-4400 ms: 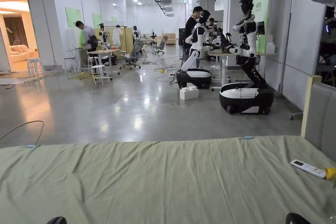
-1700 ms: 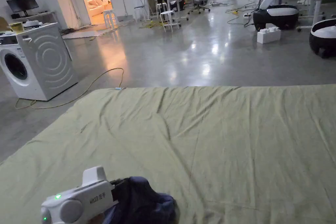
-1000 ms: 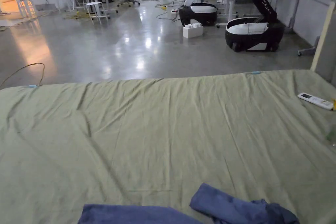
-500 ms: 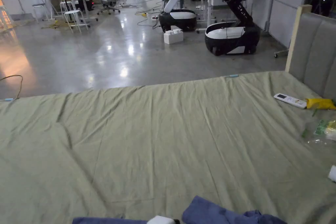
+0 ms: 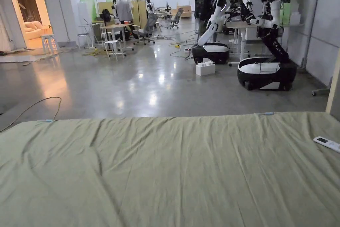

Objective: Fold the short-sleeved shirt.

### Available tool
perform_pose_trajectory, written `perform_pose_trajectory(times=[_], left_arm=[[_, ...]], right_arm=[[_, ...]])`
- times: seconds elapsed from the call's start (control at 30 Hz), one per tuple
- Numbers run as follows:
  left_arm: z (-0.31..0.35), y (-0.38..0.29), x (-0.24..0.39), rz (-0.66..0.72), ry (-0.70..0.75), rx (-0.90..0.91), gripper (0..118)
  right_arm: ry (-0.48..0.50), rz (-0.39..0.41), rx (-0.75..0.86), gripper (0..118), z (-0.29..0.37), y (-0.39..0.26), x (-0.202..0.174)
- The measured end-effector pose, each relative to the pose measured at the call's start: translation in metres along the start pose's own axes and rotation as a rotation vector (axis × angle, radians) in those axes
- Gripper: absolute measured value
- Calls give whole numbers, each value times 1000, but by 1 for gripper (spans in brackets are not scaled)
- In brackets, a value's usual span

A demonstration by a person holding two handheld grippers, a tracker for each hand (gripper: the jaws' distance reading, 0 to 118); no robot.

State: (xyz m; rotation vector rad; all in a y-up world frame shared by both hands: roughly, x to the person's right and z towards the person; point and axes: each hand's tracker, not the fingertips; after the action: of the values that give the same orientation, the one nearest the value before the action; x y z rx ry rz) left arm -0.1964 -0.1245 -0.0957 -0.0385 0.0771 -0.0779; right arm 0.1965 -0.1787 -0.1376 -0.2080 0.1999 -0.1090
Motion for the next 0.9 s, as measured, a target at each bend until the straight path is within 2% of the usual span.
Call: perform_pose_trajectory(times=[0.03,0.07,0.2,0.37,0.47,0.7,0.9], left_arm=[[2,3,-6,16,-40,-22,2],[3,5,-8,20,-45,-28,0],[6,1,-15,60,-46,-61,0],[2,-5,-9,51,-63,-85,0],[-4,-5,-4,40,-31,-113,0],[-9,-4,-10,69,-71,-119,0],[-40,-10,-23,85,-125,-209,0]], right_arm=[[2,12,6,0,2,2,-3],[0,24,10,0,4,3,-5],[-23,66,27,0,10,4,-9],[-27,36,25,0,11,3,-6],[-55,51,62,0,16,2,-4],[-74,35,43,0,19,0,6],[-81,10,-15,0,20,-12,17]])
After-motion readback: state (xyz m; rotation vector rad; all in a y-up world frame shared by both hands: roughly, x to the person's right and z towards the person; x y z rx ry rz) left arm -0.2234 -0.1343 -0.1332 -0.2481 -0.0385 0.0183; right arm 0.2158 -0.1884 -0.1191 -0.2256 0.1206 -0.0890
